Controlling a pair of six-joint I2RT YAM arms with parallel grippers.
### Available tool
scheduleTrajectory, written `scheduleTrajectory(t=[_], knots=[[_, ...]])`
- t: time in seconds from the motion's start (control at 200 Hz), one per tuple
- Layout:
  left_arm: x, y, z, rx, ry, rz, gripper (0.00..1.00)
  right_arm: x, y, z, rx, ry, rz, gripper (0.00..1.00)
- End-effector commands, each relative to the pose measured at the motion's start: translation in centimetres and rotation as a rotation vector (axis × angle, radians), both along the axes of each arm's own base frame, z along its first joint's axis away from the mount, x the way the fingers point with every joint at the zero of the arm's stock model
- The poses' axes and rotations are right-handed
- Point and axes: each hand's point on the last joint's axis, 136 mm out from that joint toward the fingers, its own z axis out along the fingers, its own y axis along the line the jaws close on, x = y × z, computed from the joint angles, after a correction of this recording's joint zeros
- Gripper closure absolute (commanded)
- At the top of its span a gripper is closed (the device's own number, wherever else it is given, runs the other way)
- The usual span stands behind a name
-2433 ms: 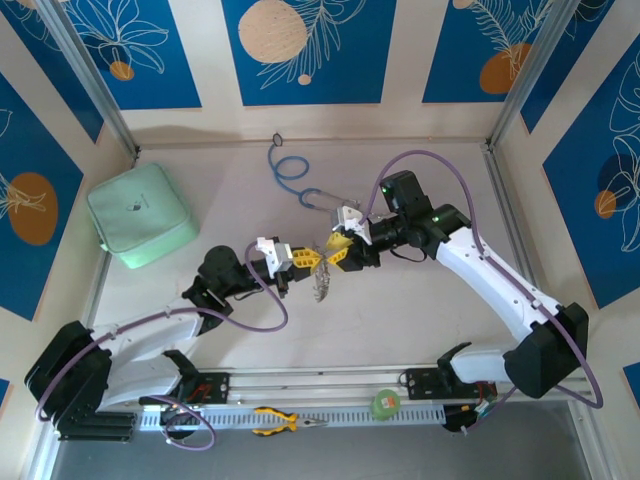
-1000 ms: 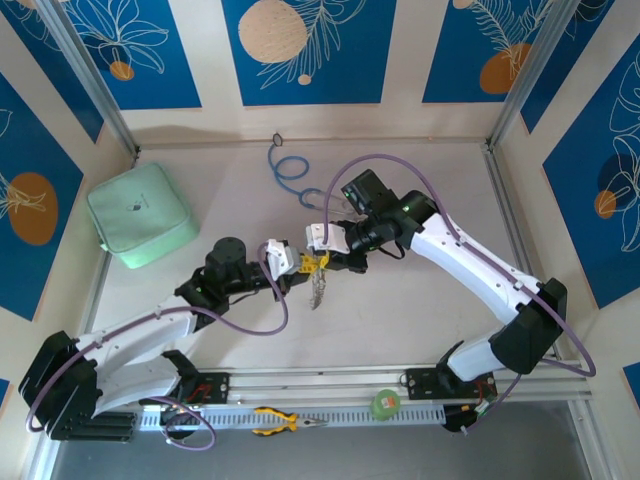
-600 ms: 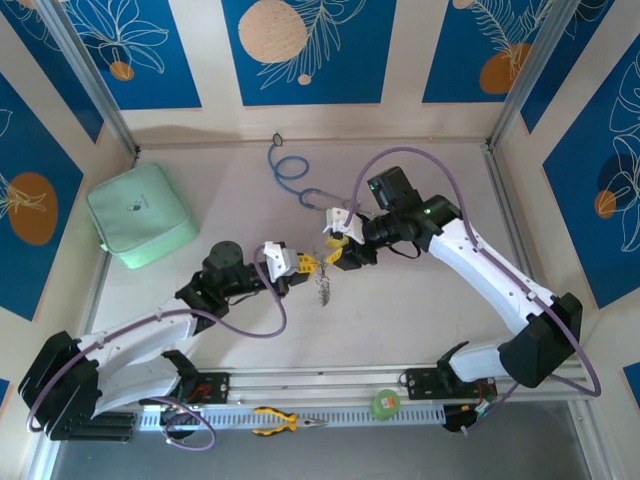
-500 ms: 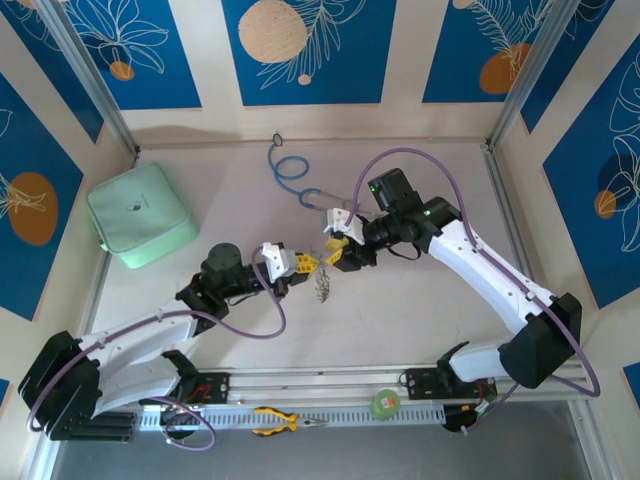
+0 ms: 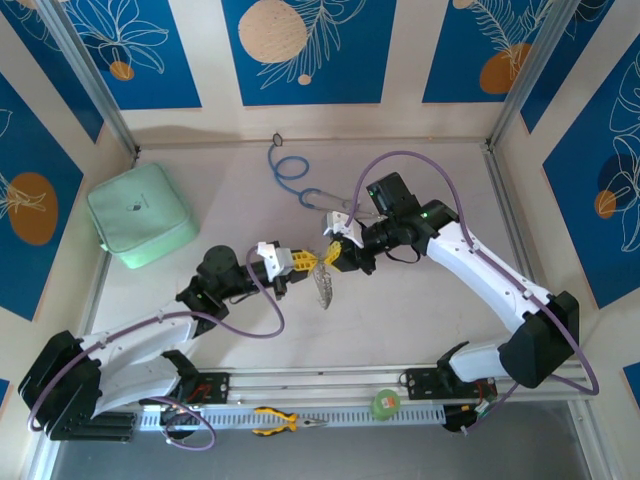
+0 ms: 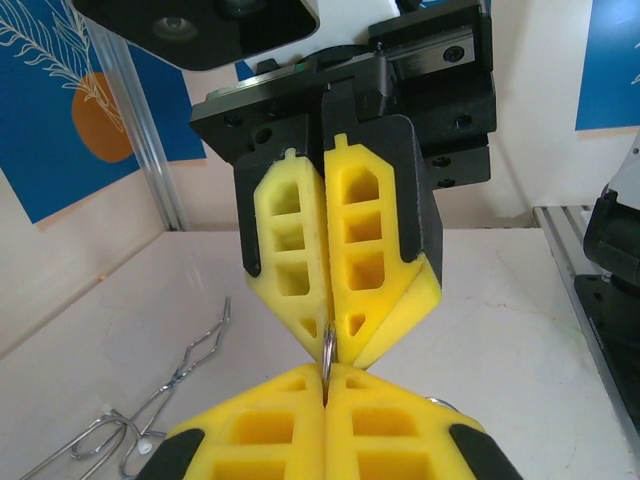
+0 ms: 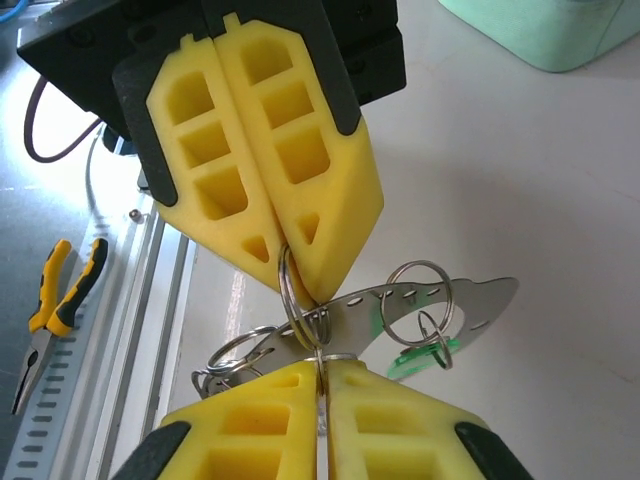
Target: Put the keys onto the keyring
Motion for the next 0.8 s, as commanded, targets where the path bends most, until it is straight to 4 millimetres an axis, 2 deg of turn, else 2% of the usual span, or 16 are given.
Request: scheduleTrajectory(t=[0.0,0.14,0.355,0.45,0.58,0.795], knots=[[-1.1,-0.1,2.5,-0.078,-0.057,-0.054,1.00,-0.2,0.3,0.0,0.019,0.049,0.020,0.92],[-1.5,-0.4,3.1,-0.092,-0.069,-0.088,1.00,-0.1,0.7,0.1,0.023,0.061,0.034,0.89],[-1.5,-0.5,2.9,-0.097,-0.067,-0.090,1.00,0.2,0.4,1.0,0.049,0.030,0.019,0.70],[-1.4,-0.5,2.6,-0.091,-0.061,-0.085,1.00,0.2,-0.1,1.6,0.079,-0.013,0.012,0.65],[-1.3,-0.5,2.4,-0.094,-0.056,-0.085,1.00,-0.6,-0.5,1.9,0.107,-0.045,0.037,0.64],[-1.1,-0.7,2.6,-0.099,-0.055,-0.087,1.00,-1.4,0.0,3.0,0.162,-0.025,0.079,0.65]])
